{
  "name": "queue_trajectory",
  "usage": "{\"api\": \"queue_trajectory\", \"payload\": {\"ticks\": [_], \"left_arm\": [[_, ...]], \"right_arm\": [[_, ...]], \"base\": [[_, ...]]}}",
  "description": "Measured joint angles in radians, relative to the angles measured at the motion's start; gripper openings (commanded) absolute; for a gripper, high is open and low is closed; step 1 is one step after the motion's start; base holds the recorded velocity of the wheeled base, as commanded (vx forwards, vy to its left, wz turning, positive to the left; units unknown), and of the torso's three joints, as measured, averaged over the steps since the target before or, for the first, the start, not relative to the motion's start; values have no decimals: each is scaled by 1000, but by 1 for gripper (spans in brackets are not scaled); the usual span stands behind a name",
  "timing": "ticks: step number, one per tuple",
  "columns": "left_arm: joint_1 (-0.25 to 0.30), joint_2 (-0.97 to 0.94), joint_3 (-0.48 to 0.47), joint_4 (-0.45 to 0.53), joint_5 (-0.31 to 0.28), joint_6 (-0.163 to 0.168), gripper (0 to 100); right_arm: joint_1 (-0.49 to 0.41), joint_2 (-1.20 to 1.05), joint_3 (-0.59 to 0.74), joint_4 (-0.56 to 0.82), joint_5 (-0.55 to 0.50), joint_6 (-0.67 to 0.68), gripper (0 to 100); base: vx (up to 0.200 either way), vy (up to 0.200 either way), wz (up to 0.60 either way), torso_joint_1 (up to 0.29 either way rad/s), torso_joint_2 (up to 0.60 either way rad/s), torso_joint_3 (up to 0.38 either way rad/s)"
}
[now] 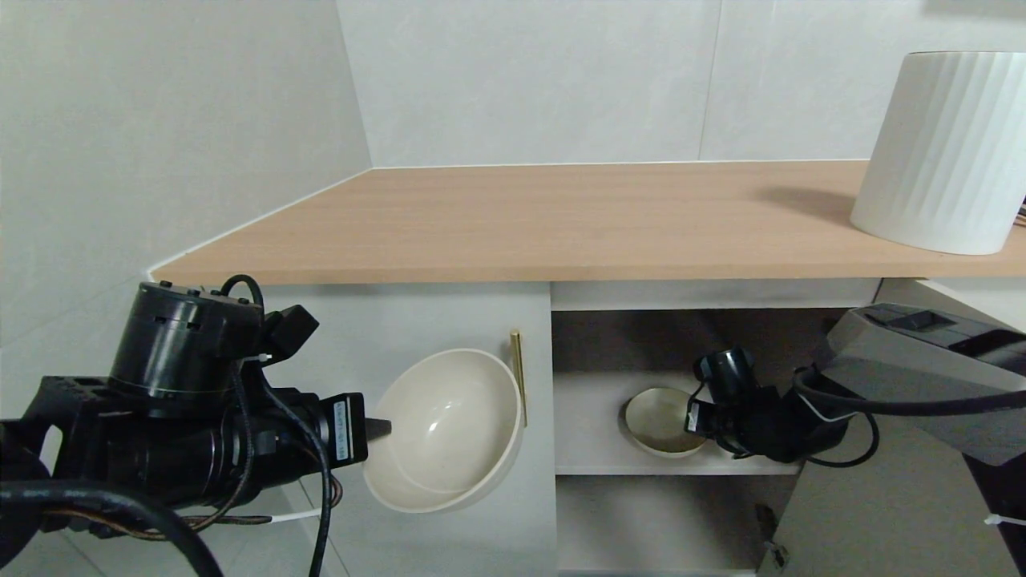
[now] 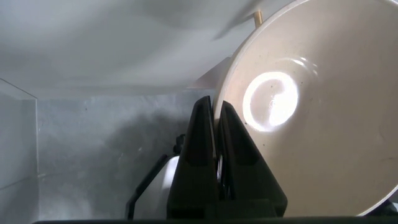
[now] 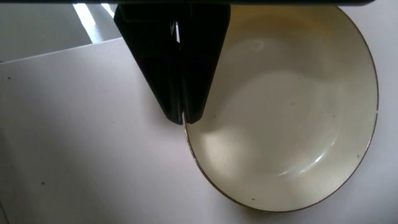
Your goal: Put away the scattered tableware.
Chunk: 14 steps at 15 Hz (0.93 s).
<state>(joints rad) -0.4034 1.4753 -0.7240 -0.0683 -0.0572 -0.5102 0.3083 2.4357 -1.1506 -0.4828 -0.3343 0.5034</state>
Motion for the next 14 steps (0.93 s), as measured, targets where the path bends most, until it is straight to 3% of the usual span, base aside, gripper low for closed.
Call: {"api": "queue_trajectory", "payload": {"ticks": [7, 8, 14], "left_arm": [[0, 1, 0, 0, 0, 0, 0], [0, 1, 0, 0, 0, 0, 0], [0, 8, 0, -2, -1, -2, 0]], "right_arm": [[-1, 7, -8, 0, -11, 0, 0], [0, 7, -8, 0, -12, 0, 100], [0, 7, -4, 0, -12, 0, 100]], "base": [[0, 0, 0, 0, 0, 0], [0, 0, 0, 0, 0, 0], [0, 0, 0, 0, 0, 0]]}}
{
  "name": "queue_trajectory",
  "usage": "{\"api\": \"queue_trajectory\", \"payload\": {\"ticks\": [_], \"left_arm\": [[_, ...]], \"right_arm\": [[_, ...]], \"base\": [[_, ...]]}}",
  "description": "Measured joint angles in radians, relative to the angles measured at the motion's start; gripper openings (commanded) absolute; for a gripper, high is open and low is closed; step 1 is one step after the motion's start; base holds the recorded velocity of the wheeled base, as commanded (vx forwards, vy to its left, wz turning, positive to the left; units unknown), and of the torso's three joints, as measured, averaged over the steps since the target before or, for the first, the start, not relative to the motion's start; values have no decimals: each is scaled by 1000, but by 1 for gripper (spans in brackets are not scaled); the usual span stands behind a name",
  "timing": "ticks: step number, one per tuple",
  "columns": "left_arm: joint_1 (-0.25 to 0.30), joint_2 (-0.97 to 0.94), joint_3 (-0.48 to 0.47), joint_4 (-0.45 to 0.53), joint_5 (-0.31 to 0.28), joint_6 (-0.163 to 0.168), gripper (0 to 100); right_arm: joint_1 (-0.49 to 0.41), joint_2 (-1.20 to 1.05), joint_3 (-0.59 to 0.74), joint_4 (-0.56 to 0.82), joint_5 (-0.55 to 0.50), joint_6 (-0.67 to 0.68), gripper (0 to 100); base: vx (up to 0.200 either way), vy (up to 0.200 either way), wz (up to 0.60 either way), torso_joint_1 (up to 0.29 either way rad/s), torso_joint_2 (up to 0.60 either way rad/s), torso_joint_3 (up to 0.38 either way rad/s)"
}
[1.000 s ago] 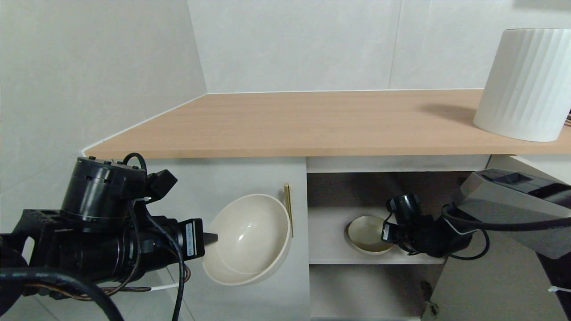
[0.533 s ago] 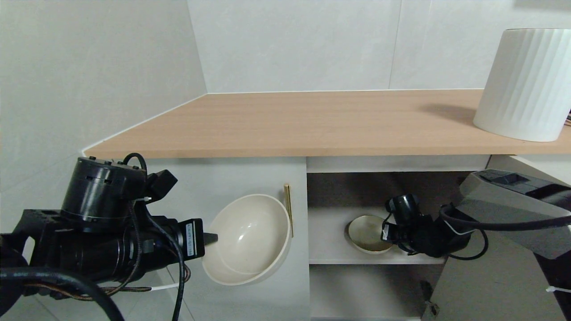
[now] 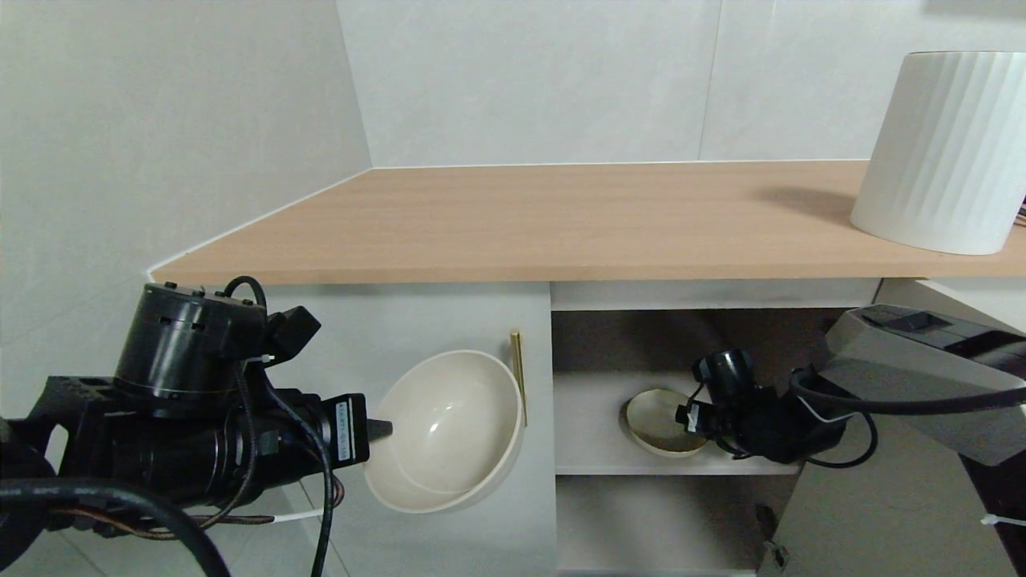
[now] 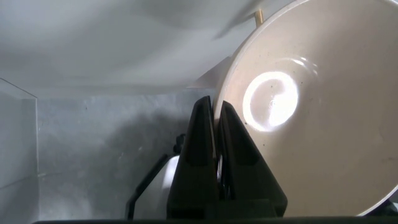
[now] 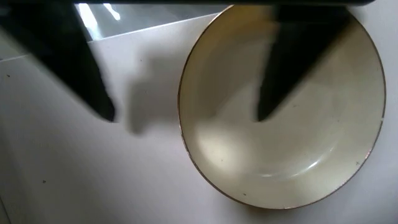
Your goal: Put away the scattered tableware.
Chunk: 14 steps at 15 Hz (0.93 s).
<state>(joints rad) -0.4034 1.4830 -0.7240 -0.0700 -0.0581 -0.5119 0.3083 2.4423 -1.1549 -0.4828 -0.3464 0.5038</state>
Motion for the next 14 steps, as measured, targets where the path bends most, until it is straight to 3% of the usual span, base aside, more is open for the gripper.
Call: {"api": "queue_trajectory", "payload": {"ticks": [4, 7, 9, 11, 14], "left_arm": [[-16, 32, -13, -4, -1, 2, 0], [-61, 81, -30, -24, -2, 6, 0], [-108, 106, -40, -26, 0, 9, 0], [-154, 134, -60, -26, 4, 52, 0], [-173, 189, -69, -28, 6, 114, 0]], "right_arm": [[3, -67, 67, 0, -10, -3, 100], [42, -246, 183, 19, 27, -40, 100], [89, -403, 238, 101, 69, -60, 100], [152, -569, 259, 247, 131, -84, 100], [288, -759, 264, 434, 243, -106, 100]], "base": [[0, 0, 0, 0, 0, 0], [0, 0, 0, 0, 0, 0], [0, 0, 0, 0, 0, 0], [0, 0, 0, 0, 0, 0], [0, 0, 0, 0, 0, 0]]}}
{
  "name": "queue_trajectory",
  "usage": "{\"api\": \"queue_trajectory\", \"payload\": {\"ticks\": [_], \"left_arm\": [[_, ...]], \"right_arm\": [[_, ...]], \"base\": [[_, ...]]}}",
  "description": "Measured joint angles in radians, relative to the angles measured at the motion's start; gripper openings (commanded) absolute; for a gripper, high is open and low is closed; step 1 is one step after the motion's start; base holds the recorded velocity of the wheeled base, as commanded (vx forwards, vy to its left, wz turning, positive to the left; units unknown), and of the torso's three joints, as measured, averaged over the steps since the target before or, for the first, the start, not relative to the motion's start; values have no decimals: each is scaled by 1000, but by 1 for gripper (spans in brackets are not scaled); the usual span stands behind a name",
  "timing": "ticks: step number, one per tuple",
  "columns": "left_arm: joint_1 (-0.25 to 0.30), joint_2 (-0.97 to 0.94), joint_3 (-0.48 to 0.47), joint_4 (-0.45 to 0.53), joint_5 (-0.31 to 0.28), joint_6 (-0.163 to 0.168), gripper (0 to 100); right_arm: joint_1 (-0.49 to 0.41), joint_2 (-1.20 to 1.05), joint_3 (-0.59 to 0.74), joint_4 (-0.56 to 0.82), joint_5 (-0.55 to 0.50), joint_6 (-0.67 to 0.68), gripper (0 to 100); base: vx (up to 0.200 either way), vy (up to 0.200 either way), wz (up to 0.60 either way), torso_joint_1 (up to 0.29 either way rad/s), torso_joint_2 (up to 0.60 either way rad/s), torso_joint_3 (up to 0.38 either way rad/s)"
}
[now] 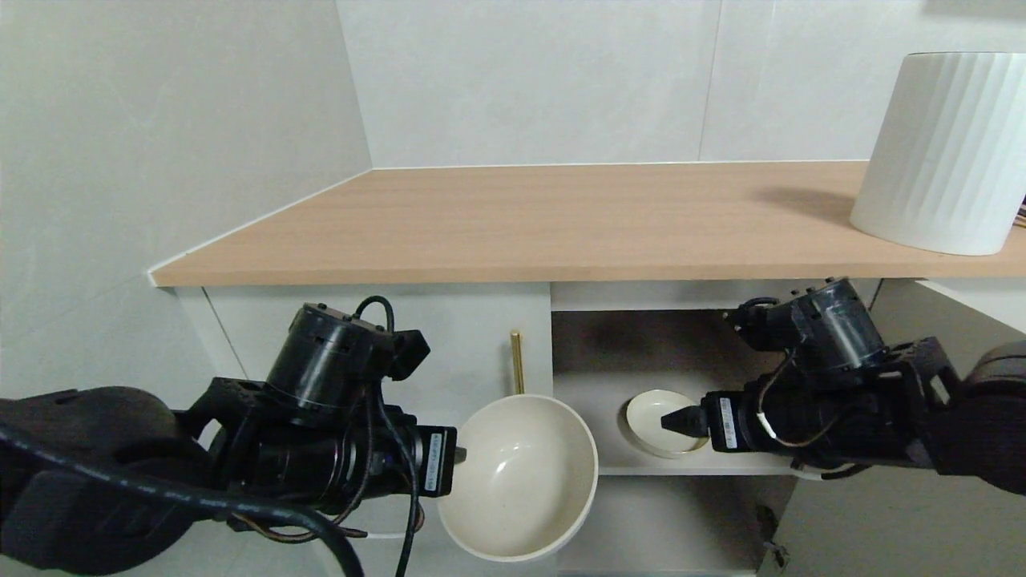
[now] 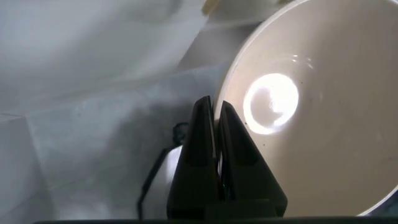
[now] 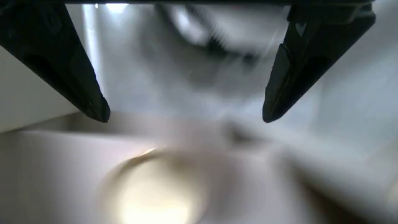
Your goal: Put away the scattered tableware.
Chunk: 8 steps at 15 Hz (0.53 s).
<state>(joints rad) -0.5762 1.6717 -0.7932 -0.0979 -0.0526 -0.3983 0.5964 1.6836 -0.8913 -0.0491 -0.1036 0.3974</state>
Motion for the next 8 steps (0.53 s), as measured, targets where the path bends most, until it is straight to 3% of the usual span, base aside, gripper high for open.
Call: {"api": "queue_trajectory", "payload": {"ticks": [2, 8], "left_arm": [[-25, 59, -4, -26, 11, 15, 0], [-96, 130, 7, -38, 28, 13, 0]], "right_arm": [[69, -60, 3, 44, 26, -2, 100], [183, -64, 16, 66, 79, 1, 100]], "base": [[0, 0, 0, 0, 0, 0], [0, 0, 0, 0, 0, 0]]}}
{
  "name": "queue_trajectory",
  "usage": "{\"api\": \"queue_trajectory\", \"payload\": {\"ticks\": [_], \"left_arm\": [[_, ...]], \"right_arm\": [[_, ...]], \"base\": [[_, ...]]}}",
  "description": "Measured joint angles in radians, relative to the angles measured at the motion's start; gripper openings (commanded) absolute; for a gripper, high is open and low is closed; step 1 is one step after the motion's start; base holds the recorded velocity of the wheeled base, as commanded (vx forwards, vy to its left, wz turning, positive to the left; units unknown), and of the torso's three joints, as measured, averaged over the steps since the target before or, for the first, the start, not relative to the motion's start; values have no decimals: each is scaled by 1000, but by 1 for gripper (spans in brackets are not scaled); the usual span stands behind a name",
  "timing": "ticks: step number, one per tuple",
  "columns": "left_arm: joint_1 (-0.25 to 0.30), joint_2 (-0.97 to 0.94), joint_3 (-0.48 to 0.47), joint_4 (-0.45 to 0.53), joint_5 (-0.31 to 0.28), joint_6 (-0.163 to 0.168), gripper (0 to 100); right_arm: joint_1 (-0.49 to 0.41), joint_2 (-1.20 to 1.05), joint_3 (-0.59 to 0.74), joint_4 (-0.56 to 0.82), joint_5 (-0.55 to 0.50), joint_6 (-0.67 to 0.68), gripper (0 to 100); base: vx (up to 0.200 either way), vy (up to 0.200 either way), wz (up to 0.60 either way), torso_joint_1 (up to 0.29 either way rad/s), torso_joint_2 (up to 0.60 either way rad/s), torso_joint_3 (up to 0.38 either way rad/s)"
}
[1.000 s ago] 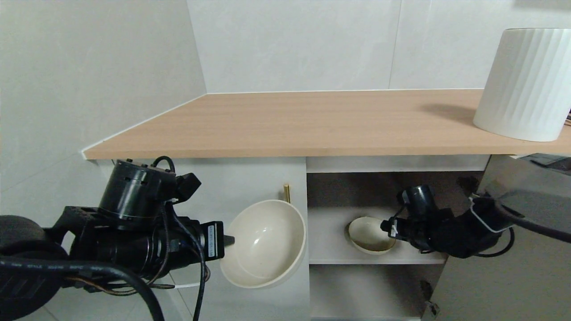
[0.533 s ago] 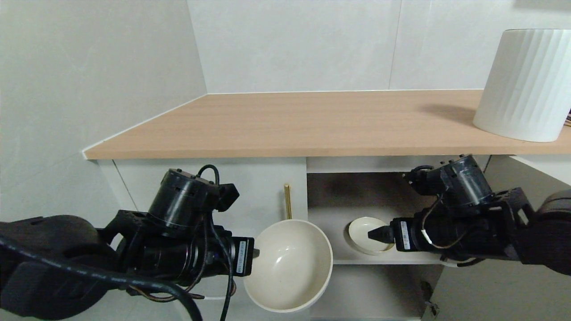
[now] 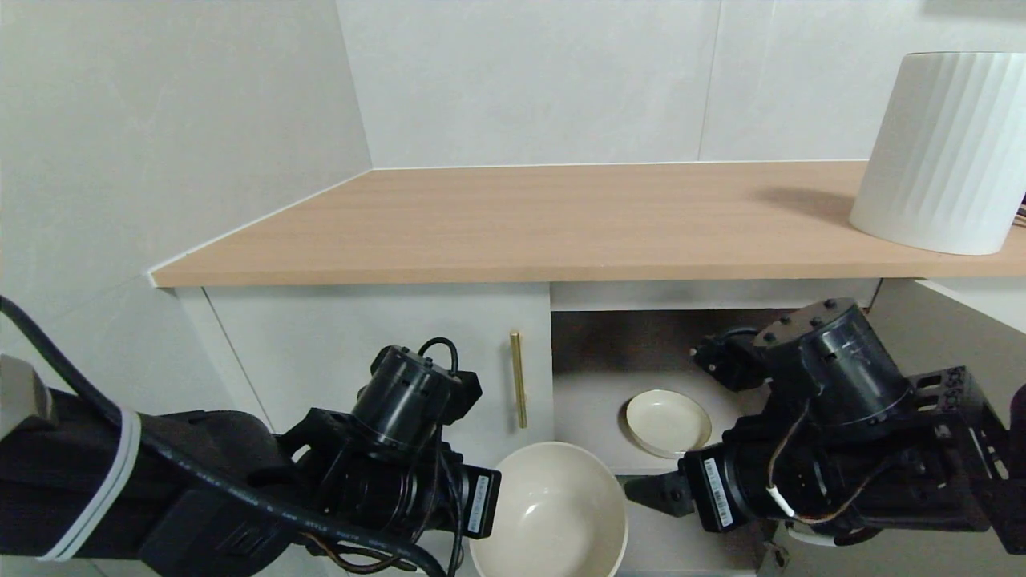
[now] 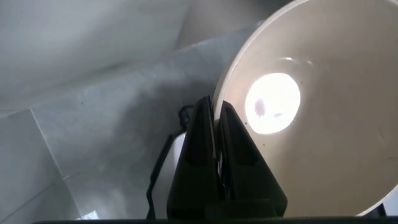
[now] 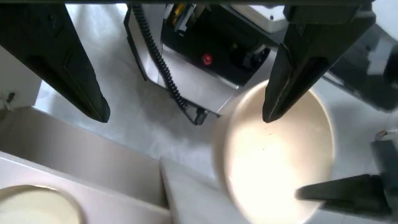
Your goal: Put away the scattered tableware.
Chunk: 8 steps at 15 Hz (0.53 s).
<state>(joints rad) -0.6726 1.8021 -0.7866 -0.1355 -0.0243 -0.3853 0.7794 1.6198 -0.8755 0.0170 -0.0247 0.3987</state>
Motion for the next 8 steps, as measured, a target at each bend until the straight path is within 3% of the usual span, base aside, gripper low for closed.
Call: {"api": "queue_trajectory", "payload": {"ticks": [8], "left_arm": [[-62, -11, 17, -1, 45, 2, 0]], "right_arm": [[29, 126, 0, -5, -8, 4, 100]], "base": [[0, 0, 0, 0, 0, 0]]}}
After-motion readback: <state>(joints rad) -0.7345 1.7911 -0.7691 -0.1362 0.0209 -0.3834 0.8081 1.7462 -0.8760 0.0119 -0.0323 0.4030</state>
